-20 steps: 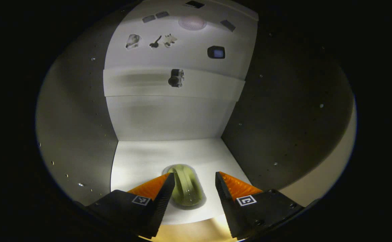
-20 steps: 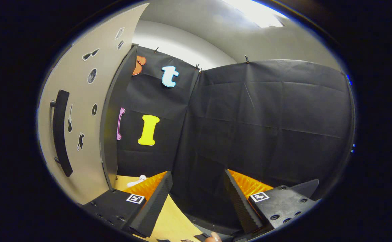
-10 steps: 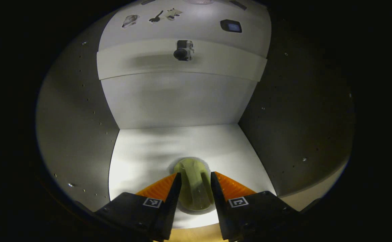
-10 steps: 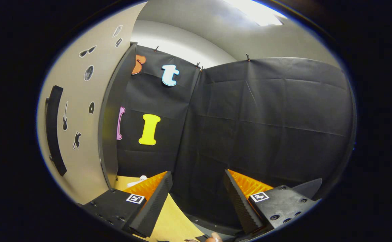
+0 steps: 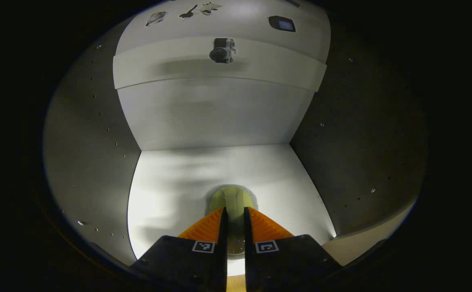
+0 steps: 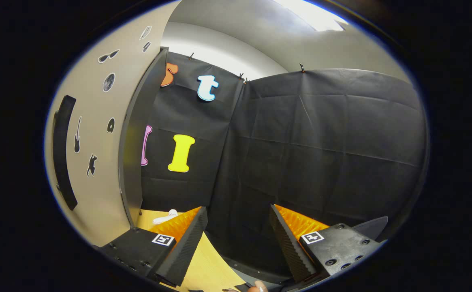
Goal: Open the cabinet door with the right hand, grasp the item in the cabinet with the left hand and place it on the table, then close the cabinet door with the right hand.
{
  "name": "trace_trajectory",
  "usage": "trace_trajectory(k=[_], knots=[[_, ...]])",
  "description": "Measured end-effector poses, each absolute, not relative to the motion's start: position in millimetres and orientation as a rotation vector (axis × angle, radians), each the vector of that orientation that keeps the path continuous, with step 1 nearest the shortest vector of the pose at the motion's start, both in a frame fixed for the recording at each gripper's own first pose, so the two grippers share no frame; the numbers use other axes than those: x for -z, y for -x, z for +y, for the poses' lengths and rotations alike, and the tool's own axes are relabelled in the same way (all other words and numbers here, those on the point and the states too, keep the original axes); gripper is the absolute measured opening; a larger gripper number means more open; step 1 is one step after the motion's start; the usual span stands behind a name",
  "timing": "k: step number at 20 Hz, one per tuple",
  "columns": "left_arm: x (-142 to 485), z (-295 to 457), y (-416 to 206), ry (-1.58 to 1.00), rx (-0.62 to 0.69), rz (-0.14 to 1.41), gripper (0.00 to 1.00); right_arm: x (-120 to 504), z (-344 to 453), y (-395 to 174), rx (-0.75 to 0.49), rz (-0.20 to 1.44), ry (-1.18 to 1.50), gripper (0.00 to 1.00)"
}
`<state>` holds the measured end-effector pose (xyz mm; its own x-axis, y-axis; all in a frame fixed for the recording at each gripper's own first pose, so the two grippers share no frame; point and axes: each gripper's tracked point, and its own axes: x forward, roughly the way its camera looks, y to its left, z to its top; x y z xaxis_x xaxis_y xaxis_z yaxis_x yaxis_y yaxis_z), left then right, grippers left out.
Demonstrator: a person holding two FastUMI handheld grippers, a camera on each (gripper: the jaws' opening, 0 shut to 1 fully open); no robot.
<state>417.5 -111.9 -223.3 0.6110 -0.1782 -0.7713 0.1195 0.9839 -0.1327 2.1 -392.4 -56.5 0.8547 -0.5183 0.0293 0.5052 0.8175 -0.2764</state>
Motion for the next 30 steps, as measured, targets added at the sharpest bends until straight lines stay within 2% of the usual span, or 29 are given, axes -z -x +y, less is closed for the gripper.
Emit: trace_trajectory(k=[9, 10, 12, 14, 19, 23, 30], knots=[[189, -116, -411, -0.065, 0.187, 0.813, 0.18, 51, -382, -1, 0.505, 0.035, 0.273, 0.97], [183, -118, -405, -0.083, 0.199, 0.809, 0.16, 49, -378, -3, 0.481, 0.025, 0.265, 0.97], [167, -121, -393, -0.085, 0.203, 0.783, 0.18, 47, -364, -11, 0.417, 0.002, 0.242, 0.94], [149, -124, -376, -0.046, 0.208, 0.757, 0.18, 44, -354, -30, 0.363, -0.016, 0.236, 0.97], [105, -117, -303, 0.057, 0.217, 0.689, 0.18, 50, -337, -48, 0.252, -0.017, 0.195, 0.97], [87, -97, -226, 0.109, 0.193, 0.640, 0.17, 54, -316, -36, 0.200, -0.006, 0.165, 0.97], [120, -84, -89, 0.243, 0.195, 0.686, 0.18, 46, -289, 18, 0.243, -0.040, 0.235, 0.97]])
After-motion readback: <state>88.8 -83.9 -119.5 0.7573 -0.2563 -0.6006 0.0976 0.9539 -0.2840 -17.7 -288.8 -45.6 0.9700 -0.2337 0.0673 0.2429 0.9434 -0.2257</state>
